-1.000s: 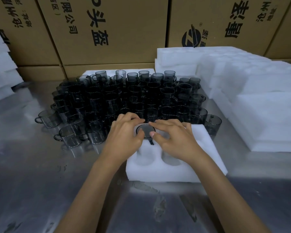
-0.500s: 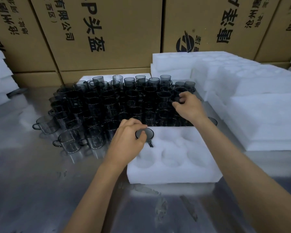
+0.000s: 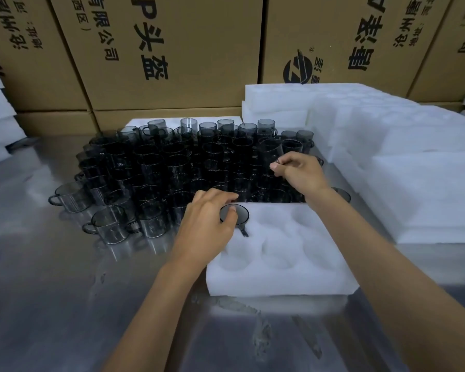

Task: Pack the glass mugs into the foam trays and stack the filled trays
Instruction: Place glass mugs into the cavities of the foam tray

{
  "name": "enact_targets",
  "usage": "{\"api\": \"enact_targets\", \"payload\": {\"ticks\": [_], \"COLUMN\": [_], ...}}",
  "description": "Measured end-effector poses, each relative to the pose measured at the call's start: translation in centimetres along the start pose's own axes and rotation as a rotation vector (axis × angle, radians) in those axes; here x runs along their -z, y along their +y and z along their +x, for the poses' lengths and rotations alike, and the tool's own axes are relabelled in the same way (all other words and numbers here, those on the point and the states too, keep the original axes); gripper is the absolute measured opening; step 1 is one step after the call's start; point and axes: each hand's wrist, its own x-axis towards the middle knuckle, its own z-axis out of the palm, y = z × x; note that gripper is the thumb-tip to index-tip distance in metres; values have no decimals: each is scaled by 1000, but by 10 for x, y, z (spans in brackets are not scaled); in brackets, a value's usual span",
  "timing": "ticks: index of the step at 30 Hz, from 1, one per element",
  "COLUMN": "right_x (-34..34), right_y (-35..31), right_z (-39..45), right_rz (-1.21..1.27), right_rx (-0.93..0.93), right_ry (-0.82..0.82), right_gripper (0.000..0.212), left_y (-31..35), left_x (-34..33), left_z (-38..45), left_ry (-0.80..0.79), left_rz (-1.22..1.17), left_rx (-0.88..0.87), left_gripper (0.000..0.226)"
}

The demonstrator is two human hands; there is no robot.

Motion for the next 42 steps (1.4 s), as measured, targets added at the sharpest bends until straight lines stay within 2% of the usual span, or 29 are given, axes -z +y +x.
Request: {"api": "enact_targets", "payload": {"ticks": [5,8,9,13,16,19,22,23,27,29,35,39,42], "right_x": [24,36,38,47,51,55,53,51,49,50,45,43,44], "right_y": [-12,-10,-8,3,9,11,15,16,16,15,13,16,18], "right_z": [-50,-73,-78,-85,-86,-87,-88,-88,-90,-91,-90,-90,-89], "right_rz": [105,187,192,168,130,116,96,60,-144,-152,36,19,28], "right_rx": [106,184,205,214,176,175,187,193,247,283,249,254,253], "right_ry": [-247,-369,-384,-402,-434,-472,-446,-422,-396,-411,-370,-317,-306], "right_gripper": [6,8,8,9,3,15,8,13,52,60,36,28,28], "left_y": [13,26,31,40,39,34,29,28,24,23,26,32,34], "left_x": [6,12,14,11,2,0,2,2,0,-2,-4,0,1], "left_z": [4,16,21,26,21,18,15,14,10,9,6,4,4], "left_ry": [115,53,19,-9,1,-36,-96,-132,-282,-297,-318,-321,-215], "left_rz": [-172,-324,-384,-395,-339,-292,-272,-260,-186,-147,-140,-138,-263], "left_rx": [73,74,72,-26,-53,-21,2,14,63,62,49,34,40], "left_gripper": [53,80,82,63,60,58,57,56,51,50,54,72,50]}}
